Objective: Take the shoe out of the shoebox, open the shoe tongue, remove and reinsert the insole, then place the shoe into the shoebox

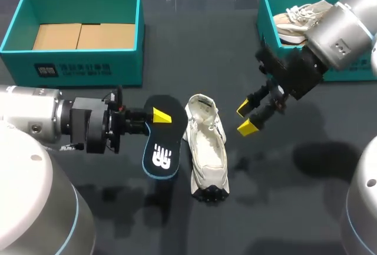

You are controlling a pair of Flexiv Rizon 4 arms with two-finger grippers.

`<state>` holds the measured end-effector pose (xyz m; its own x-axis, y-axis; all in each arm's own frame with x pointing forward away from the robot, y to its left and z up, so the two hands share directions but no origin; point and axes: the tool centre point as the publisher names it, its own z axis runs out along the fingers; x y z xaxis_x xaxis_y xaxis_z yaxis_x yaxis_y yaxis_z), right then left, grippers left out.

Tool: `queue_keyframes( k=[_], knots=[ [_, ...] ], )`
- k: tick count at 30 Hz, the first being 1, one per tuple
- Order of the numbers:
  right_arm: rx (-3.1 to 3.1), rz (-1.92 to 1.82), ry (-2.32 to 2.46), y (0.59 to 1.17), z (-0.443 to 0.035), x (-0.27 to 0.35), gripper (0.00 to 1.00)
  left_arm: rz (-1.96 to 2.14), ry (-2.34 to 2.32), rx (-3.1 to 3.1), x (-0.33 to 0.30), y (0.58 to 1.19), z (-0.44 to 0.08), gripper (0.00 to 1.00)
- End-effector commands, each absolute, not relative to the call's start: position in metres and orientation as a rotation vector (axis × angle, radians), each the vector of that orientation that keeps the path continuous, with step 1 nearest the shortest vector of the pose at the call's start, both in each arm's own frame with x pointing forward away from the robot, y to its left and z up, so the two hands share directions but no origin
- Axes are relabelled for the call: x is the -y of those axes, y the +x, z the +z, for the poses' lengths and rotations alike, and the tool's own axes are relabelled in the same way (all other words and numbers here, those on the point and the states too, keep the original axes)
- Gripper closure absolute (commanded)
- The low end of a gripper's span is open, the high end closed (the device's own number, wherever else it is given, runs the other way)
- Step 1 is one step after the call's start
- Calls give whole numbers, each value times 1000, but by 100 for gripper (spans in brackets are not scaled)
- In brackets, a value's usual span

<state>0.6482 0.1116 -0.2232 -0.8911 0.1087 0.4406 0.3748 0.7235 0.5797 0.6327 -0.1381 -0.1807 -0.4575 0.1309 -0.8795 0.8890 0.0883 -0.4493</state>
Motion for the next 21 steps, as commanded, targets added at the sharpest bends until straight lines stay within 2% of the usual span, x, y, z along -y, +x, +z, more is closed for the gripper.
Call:
queue_keyframes(
  k=[1,9,21],
  knots=[
    [2674,-976,-250,626,-232,-99,0,-1477,990,-1704,140,618,-185,100],
    [2773,-949,-219,622,-258,-93,0,-1582,950,-1730,150,601,-188,100],
    [2800,-899,-161,626,-260,-100,0,-1582,950,-1730,150,601,-188,100]
  ],
)
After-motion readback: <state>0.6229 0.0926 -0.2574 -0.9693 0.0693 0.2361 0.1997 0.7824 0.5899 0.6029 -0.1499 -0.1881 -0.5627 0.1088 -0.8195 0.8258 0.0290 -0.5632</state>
